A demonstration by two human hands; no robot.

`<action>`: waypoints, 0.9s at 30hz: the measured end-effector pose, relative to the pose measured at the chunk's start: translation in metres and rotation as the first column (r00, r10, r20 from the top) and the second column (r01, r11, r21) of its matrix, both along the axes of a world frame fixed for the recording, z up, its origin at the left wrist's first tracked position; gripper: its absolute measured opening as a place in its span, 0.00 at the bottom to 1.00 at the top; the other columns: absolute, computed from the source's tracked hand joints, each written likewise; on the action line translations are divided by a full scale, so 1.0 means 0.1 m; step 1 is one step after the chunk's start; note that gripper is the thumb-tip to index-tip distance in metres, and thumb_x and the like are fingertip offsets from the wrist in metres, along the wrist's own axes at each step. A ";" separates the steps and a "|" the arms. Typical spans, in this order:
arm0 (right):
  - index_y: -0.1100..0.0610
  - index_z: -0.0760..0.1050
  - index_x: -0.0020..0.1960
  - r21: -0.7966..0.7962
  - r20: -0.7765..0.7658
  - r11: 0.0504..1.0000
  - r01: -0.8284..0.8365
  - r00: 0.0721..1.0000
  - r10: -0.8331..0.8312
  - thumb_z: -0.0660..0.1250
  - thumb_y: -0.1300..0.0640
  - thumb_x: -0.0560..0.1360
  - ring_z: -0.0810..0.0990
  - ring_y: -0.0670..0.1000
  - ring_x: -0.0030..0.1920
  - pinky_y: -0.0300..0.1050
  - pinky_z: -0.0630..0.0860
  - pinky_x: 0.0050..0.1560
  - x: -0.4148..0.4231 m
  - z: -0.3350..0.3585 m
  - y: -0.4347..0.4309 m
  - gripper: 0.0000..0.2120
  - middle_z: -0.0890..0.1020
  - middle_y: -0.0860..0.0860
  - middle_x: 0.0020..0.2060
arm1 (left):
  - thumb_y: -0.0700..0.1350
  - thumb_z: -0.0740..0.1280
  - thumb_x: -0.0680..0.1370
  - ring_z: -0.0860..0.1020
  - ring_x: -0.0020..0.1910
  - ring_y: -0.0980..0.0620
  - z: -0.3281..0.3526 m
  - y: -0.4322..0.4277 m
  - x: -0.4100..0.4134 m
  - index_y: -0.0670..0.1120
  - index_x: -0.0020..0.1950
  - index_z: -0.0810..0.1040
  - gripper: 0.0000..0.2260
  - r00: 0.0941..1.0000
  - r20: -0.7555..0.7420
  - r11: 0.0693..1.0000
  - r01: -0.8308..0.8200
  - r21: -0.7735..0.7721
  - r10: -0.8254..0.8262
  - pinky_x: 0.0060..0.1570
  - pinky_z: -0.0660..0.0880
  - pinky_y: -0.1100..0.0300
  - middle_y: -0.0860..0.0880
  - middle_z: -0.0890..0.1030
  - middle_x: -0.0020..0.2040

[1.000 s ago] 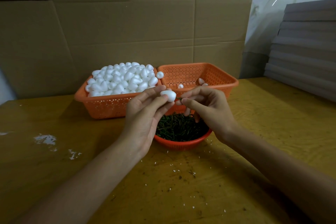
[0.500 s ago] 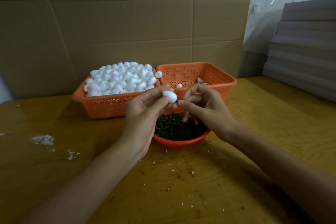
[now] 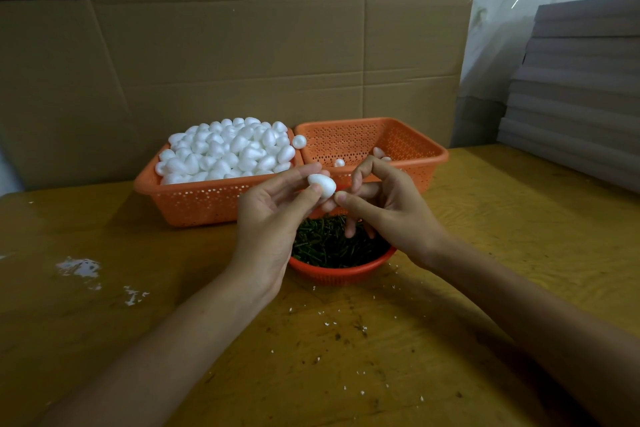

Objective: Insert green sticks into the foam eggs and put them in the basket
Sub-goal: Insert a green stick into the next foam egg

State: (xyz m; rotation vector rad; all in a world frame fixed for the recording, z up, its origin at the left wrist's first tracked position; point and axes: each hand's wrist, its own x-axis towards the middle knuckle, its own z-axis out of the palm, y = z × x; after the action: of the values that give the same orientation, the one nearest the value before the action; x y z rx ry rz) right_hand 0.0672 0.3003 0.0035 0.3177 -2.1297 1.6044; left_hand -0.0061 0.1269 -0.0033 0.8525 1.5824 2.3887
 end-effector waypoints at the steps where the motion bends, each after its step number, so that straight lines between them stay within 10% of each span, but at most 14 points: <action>1: 0.64 0.67 0.52 0.002 -0.002 1.000 -0.007 1.000 0.007 0.68 0.65 0.81 0.85 0.51 0.32 0.37 0.74 0.28 0.00 0.00 0.00 0.09 0.89 0.54 0.44 | 0.37 0.73 0.78 0.85 0.60 0.48 0.00 0.00 0.00 0.44 0.60 0.85 0.11 1.000 -0.004 1.000 -0.002 0.001 0.002 0.60 0.81 0.56 0.46 0.88 0.55; 27: 0.60 0.65 0.62 0.006 0.103 0.981 -0.192 0.976 0.191 0.65 0.60 0.84 0.88 0.58 0.42 0.42 0.79 0.32 -0.04 0.03 0.09 0.11 0.87 0.57 0.55 | 0.34 0.72 0.78 0.85 0.60 0.48 0.02 -0.02 0.05 0.46 0.55 0.87 0.11 1.000 -0.005 1.000 -0.014 -0.017 0.014 0.66 0.79 0.49 0.46 0.88 0.54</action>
State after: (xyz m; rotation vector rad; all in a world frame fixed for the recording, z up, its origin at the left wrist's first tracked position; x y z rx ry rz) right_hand 0.0632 0.3097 0.0061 0.4684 -2.2485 1.7444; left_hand -0.0014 0.1254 -0.0013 0.8469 1.6138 2.3809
